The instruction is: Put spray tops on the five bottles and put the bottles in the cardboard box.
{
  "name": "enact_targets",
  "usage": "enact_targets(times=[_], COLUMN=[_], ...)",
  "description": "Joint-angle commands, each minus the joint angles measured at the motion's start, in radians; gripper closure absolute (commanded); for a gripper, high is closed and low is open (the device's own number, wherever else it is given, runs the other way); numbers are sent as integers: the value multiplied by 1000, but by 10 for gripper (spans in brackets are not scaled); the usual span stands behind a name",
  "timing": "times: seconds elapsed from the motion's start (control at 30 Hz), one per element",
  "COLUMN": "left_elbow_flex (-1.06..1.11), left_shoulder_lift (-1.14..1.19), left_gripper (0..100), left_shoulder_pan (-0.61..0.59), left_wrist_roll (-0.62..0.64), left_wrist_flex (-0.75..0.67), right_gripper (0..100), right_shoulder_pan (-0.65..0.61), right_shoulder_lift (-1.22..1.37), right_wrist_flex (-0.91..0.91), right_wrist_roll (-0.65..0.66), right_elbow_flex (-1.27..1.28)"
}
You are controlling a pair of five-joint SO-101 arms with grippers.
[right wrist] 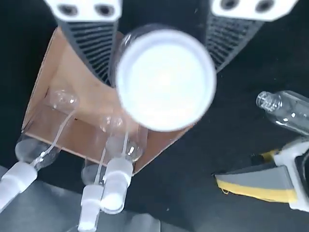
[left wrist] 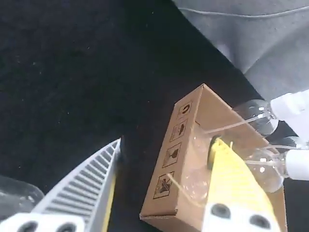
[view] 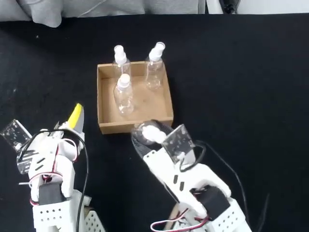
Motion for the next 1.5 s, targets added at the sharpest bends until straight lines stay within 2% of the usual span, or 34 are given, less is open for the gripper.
enact_targets(times=[0.0,0.3,0.5,0.63,1.0,1.27,1.47], left_elbow_flex=[-16,-16,5,5,21,22,22], left_shoulder_lift=[-14,-14,-14,-14,-14,-14,-14], left_gripper=[733,733,733,733,729,729,729], left_shoulder_pan=[-7,-71,-73,-71,-71,-71,-71], left_wrist_roll=[-11,-11,-11,-11,-12,-6,-5], left_wrist_flex=[-31,-32,-32,-32,-32,-32,-32], right_gripper=[917,917,917,917,917,917,917], right_shoulder_pan=[28,28,146,167,169,253,256], right_shoulder_lift=[-148,148,403,524,746,905,1009], right_wrist_flex=[0,-120,-187,-189,-196,-339,-402], right_wrist_roll=[18,12,11,11,-37,-37,-37], right_elbow_flex=[-108,-266,-400,-463,-618,-630,-631])
